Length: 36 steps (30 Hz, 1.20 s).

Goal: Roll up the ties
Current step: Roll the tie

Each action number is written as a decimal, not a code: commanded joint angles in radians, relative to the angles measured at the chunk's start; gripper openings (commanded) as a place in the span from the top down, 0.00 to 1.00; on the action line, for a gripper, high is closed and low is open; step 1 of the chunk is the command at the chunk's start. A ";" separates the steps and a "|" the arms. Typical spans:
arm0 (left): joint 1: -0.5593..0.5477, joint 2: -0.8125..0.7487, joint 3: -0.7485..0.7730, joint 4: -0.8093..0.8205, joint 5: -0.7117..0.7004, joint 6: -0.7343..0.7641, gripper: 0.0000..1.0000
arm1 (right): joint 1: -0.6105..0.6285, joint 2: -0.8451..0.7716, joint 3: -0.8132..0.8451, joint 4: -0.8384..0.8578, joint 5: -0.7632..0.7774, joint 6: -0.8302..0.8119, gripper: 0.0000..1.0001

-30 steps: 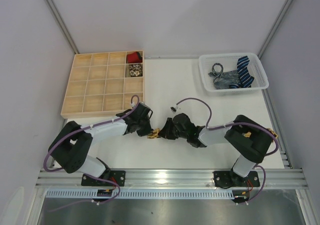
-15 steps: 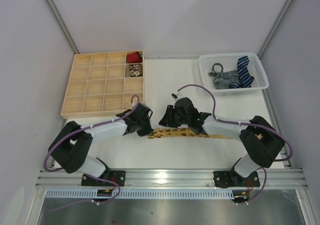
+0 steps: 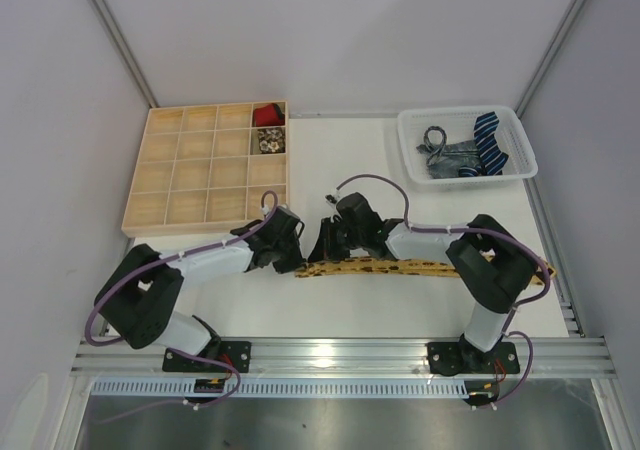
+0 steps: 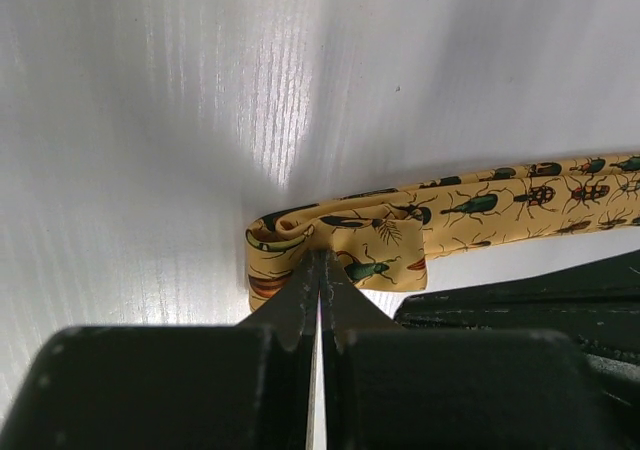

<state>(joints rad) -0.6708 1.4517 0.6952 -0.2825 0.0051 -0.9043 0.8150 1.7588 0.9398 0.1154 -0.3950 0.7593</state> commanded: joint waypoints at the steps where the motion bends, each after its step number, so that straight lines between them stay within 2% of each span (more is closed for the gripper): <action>1: 0.005 -0.027 -0.022 -0.041 -0.028 0.035 1.00 | -0.002 0.010 0.019 0.004 -0.024 -0.002 0.95; 17: 0.004 -0.056 -0.022 -0.046 -0.034 0.044 1.00 | -0.007 0.062 -0.038 0.030 0.001 -0.017 0.98; 18: 0.004 -0.060 -0.022 -0.049 -0.036 0.050 0.99 | -0.005 0.059 -0.048 0.036 0.005 -0.015 0.98; 24: 0.004 -0.122 0.000 -0.076 -0.068 0.061 0.75 | 0.000 0.036 -0.139 0.090 0.035 0.015 1.00; 36: 0.002 -0.093 -0.020 -0.023 -0.020 0.051 0.78 | -0.017 0.047 -0.095 0.079 0.015 0.003 1.00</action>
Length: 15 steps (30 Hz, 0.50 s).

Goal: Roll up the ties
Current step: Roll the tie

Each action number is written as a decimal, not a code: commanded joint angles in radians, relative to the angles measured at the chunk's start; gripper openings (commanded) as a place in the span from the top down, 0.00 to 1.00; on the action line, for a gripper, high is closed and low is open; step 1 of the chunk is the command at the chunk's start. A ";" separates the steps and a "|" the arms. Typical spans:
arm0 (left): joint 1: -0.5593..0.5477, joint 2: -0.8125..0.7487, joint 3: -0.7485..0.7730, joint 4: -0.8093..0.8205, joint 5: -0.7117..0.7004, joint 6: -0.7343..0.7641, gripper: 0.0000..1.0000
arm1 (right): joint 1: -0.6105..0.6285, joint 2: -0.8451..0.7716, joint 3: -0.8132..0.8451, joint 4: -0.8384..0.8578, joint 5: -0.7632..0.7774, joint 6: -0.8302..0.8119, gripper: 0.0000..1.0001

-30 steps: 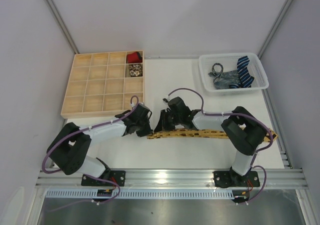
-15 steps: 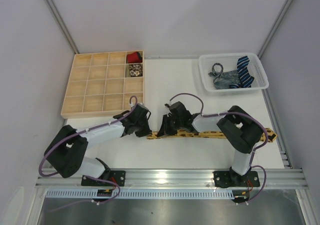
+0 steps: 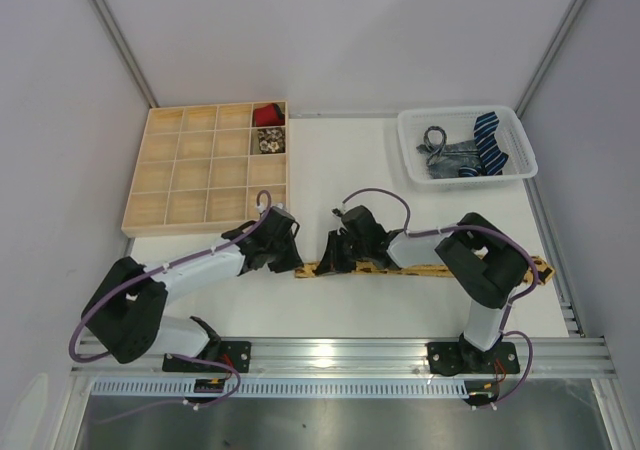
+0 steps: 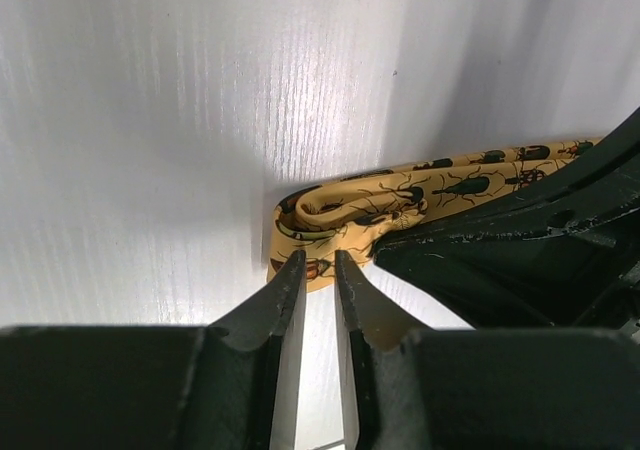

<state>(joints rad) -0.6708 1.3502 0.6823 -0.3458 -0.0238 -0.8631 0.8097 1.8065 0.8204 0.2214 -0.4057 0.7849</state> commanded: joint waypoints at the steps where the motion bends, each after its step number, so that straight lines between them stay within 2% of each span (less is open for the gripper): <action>1: 0.004 0.013 -0.009 0.044 0.009 0.010 0.78 | -0.014 -0.001 0.031 -0.040 0.025 -0.027 1.00; 15: 0.005 0.070 -0.001 0.048 -0.004 0.018 0.78 | -0.020 -0.010 0.091 -0.080 -0.027 -0.072 1.00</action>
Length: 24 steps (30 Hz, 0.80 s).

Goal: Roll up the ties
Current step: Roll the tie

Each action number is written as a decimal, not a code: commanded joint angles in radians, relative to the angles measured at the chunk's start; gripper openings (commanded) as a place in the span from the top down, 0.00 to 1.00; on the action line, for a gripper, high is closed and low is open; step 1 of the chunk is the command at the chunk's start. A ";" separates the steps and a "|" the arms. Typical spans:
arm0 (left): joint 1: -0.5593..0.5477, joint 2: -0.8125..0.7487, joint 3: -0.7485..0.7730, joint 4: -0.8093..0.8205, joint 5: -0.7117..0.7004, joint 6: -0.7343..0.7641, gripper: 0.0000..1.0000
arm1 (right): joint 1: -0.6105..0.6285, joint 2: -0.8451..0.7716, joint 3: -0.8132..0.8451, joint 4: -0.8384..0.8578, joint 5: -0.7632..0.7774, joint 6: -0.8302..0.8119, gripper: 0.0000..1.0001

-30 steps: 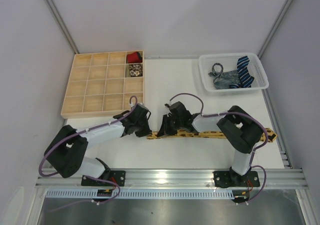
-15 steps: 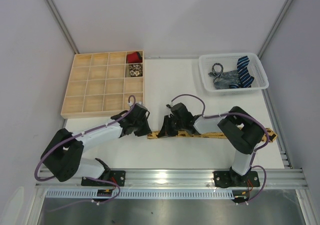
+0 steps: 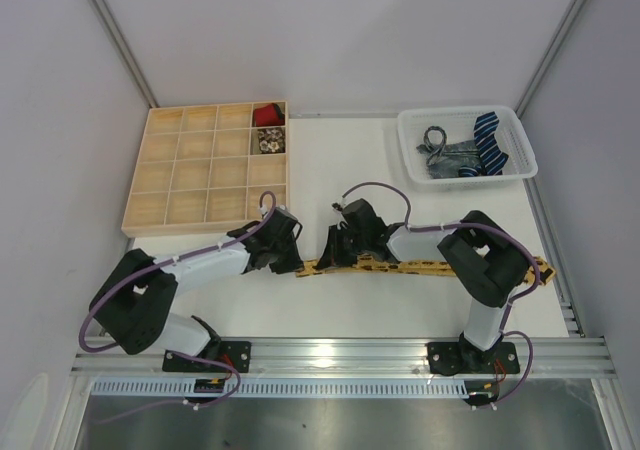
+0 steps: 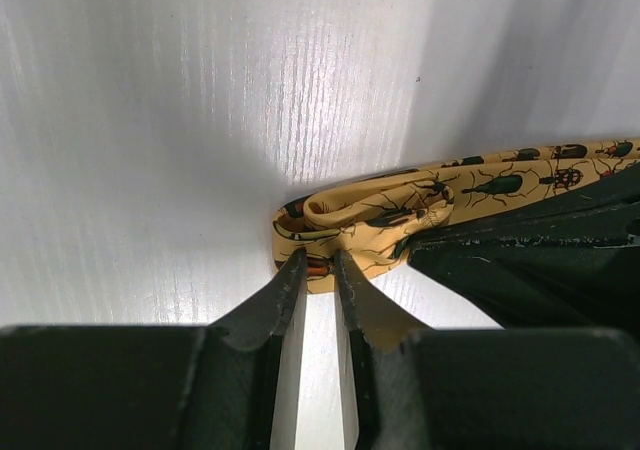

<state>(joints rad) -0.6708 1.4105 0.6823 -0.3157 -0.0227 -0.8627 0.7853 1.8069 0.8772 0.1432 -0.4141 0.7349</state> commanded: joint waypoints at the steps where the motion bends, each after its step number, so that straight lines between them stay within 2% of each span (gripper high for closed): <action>1: 0.005 0.010 0.000 0.017 -0.006 0.017 0.78 | 0.009 -0.015 0.037 -0.013 -0.011 -0.026 1.00; 10: 0.005 0.019 0.026 -0.003 -0.013 0.025 0.77 | 0.008 -0.032 0.092 -0.047 -0.015 -0.052 1.00; 24: 0.005 0.021 0.043 -0.020 -0.016 0.030 0.77 | -0.020 0.015 0.022 -0.013 0.008 -0.077 1.00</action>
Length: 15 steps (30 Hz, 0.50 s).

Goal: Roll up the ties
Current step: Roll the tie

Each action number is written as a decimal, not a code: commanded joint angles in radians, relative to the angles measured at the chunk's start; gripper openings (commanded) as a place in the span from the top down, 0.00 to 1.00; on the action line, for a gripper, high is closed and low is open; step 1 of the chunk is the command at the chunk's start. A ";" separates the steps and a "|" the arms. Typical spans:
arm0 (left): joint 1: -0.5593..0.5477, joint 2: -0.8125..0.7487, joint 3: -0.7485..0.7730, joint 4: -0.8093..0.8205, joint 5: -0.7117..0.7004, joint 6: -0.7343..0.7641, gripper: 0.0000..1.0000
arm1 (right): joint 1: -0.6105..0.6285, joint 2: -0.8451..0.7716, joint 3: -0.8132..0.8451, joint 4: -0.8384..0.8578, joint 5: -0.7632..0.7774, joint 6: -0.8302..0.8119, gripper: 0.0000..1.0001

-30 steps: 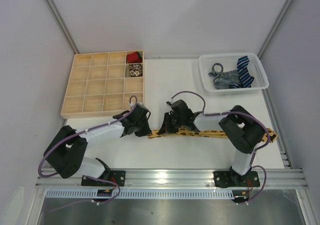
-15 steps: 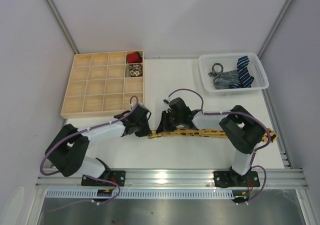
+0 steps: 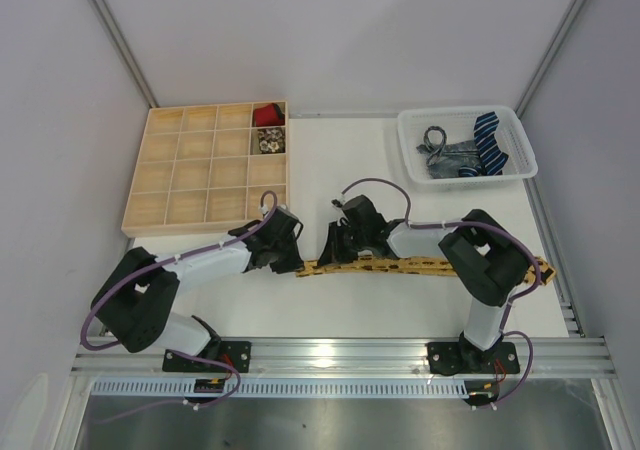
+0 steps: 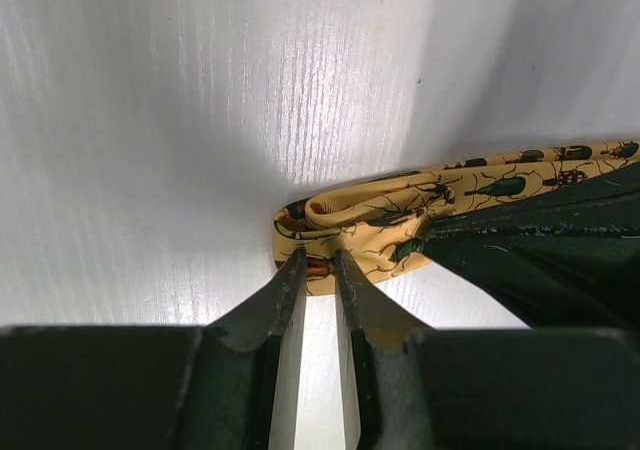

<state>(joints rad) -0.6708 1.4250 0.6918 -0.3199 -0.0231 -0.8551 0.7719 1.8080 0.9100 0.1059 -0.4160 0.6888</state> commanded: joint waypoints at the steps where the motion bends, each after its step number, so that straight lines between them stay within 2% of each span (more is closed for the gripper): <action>1: 0.005 0.008 0.037 -0.019 -0.017 0.025 0.77 | -0.008 0.017 -0.011 0.023 0.008 -0.032 1.00; 6: 0.005 0.003 0.051 -0.025 -0.012 0.034 0.75 | -0.008 0.042 -0.034 0.054 0.011 -0.029 1.00; 7: 0.005 -0.004 0.054 -0.027 -0.008 0.037 0.70 | -0.006 0.054 -0.037 0.063 0.010 -0.029 1.00; 9: 0.005 -0.020 0.060 -0.036 -0.001 0.050 0.65 | -0.008 0.063 -0.037 0.067 0.011 -0.031 1.00; 13: 0.008 -0.086 0.058 -0.070 -0.017 0.060 0.46 | -0.020 0.076 -0.043 0.074 0.003 -0.038 1.00; 15: 0.022 -0.124 0.034 -0.062 -0.006 0.074 0.44 | -0.026 0.071 -0.046 0.072 -0.001 -0.048 1.00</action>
<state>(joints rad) -0.6674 1.3727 0.7151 -0.3752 -0.0227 -0.8169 0.7574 1.8484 0.8871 0.1963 -0.4465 0.6788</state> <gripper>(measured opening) 0.553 0.009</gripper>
